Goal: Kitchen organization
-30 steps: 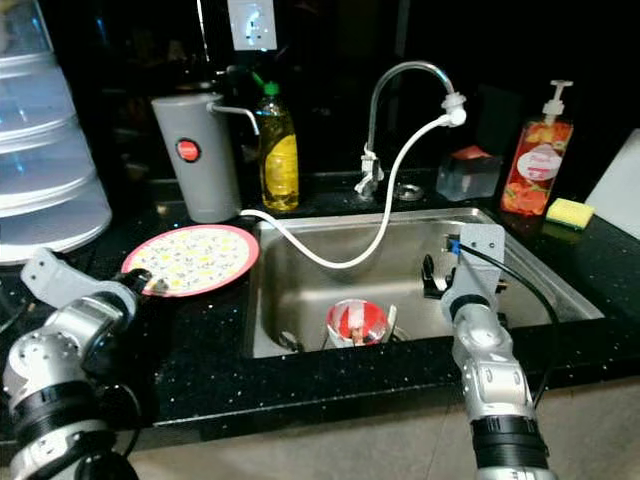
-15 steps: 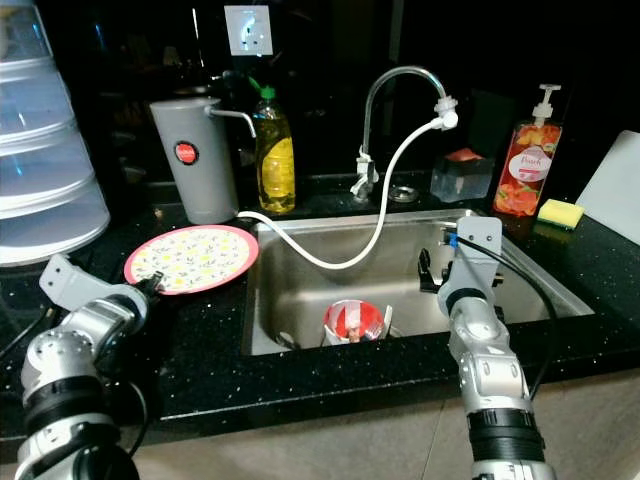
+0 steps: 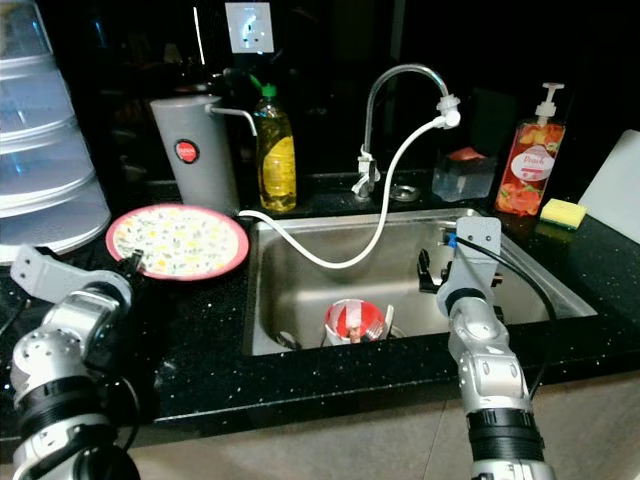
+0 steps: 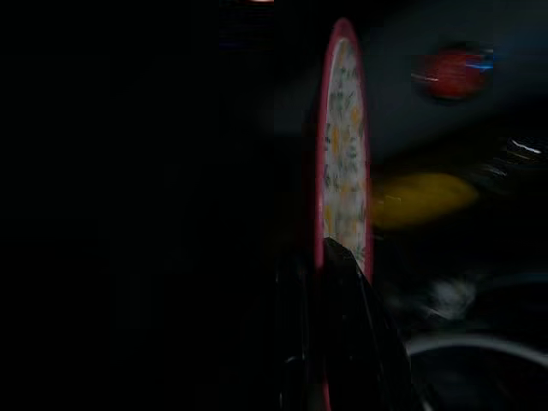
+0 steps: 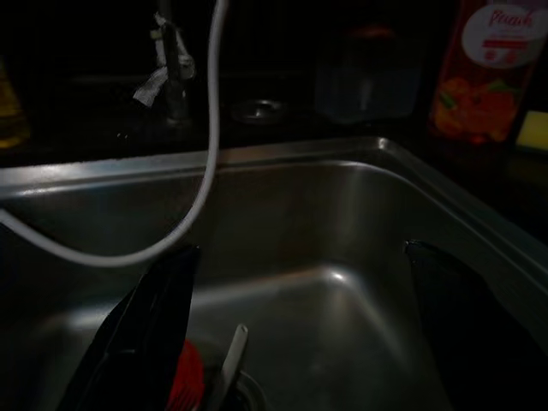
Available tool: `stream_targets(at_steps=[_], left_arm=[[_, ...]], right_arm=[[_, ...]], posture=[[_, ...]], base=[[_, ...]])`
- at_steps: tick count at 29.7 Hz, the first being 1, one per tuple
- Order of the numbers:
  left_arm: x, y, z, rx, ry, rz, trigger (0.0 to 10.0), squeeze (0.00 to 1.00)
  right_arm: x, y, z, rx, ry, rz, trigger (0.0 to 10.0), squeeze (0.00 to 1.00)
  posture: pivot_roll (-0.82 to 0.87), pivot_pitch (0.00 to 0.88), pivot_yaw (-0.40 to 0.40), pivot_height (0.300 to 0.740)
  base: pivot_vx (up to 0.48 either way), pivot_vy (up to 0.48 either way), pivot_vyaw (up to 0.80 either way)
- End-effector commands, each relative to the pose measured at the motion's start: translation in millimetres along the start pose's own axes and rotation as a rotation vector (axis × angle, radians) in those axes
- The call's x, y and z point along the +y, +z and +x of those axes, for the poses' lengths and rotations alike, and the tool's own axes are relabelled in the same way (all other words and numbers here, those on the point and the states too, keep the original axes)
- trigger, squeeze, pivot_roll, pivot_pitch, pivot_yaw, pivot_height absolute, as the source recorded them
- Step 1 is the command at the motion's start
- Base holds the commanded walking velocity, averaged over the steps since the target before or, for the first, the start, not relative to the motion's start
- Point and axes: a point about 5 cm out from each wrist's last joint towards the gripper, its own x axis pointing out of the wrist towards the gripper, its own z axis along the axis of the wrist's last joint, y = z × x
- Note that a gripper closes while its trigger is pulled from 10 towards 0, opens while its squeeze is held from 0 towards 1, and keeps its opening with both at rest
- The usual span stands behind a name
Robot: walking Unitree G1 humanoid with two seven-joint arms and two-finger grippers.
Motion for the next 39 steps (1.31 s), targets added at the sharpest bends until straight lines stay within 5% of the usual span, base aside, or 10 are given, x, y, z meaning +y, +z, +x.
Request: stream_targets(at_steps=[1,5,7,17,23,29,35,39], left_arm=[[-35.7,-6.2,-8.3,0.069,-0.254,0.054,10.0,0.00],[-50.5,-20.8,-23.5,0.148,-0.443,0.021,10.0,0.00],[-59.7,-36.8,-36.8,0.229,-0.578,0.080,10.0,0.00],[-58.8,-51.4,-37.9,0.306,-0.620,0.215,10.0,0.00],[-65.5,-51.7,-42.3,0.308,-0.684,0.234,10.0,0.00],[-60.0,-53.1,-37.4,0.276,-0.626,0.324,10.0,0.00],[-56.6,-39.6,-34.8,0.178,-0.590,0.250,10.0,0.00],[-56.3,-37.5,-36.8,0.161,-0.596,0.229,10.0,0.00]], right_arm=[[6.5,6.0,0.9,-0.016,0.038,0.005,10.0,0.00],[17.4,14.3,-0.5,-0.040,0.123,0.083,10.0,0.00],[38.3,30.6,-7.0,-0.052,0.314,0.259,10.0,0.00],[63.7,66.6,-28.9,-0.137,0.621,0.396,10.0,0.00],[49.3,58.3,-16.5,-0.066,0.501,0.447,10.0,0.00],[24.1,52.7,-7.2,-0.042,0.343,0.470,10.0,0.00],[21.6,44.5,-5.8,0.004,0.311,0.504,10.0,0.00],[32.3,47.0,-9.3,0.008,0.407,0.696,10.0,0.00]], posture=[[-0.02,0.033,-0.006,0.740],[-0.01,0.036,-0.002,0.740],[-0.02,0.035,0.004,0.740],[-0.03,0.028,0.007,0.740],[-0.04,0.026,0.012,0.740],[-0.03,0.027,0.006,0.740],[-0.03,0.029,0.003,0.740],[-0.03,0.028,0.001,0.740]], base=[[0.000,0.000,0.00],[0.000,0.000,0.00],[0.000,0.000,0.00],[0.000,0.000,0.00],[0.000,0.000,0.00],[0.000,0.000,0.00],[0.000,0.000,0.00],[0.000,0.000,0.00]])
